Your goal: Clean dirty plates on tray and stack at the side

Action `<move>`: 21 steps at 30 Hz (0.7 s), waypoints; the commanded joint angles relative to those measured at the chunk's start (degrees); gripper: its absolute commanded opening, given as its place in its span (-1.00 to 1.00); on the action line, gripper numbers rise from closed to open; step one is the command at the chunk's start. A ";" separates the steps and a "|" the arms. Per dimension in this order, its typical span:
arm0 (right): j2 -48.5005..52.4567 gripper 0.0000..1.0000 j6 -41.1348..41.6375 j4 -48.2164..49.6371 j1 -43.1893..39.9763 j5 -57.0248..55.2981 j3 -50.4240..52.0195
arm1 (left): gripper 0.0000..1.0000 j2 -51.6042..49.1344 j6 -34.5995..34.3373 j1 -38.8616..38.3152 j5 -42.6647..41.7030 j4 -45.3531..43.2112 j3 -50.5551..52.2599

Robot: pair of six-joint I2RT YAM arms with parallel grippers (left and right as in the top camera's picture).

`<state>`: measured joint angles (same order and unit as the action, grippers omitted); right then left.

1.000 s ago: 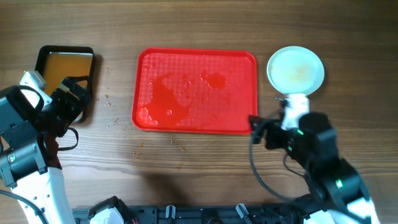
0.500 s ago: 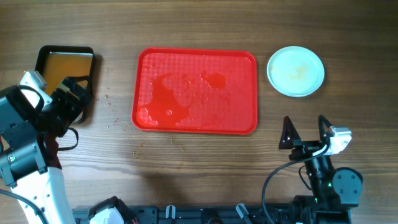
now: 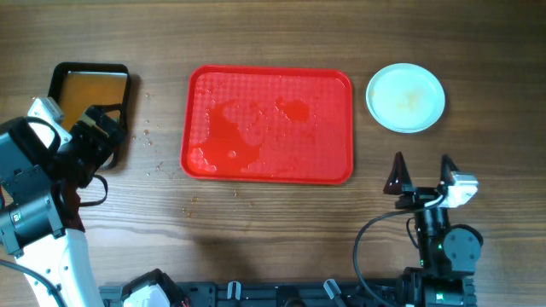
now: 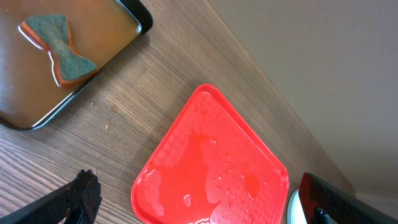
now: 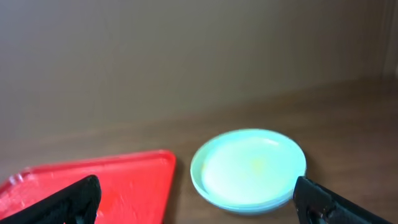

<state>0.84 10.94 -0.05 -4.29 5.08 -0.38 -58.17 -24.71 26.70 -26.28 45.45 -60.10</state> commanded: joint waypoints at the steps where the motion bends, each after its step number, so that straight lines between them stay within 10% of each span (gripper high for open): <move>1: -0.68 1.00 -7.48 0.04 1.33 -1.51 0.09 | 1.00 -0.07 0.28 0.04 -0.87 -0.13 0.04; 21: -0.57 0.99 -11.87 0.11 1.33 -1.49 0.09 | 1.00 -0.07 0.28 0.04 -0.87 -0.13 0.04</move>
<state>0.84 -0.12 -0.05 -3.18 4.43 -0.38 -58.17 -24.71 26.70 -26.28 45.45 -60.10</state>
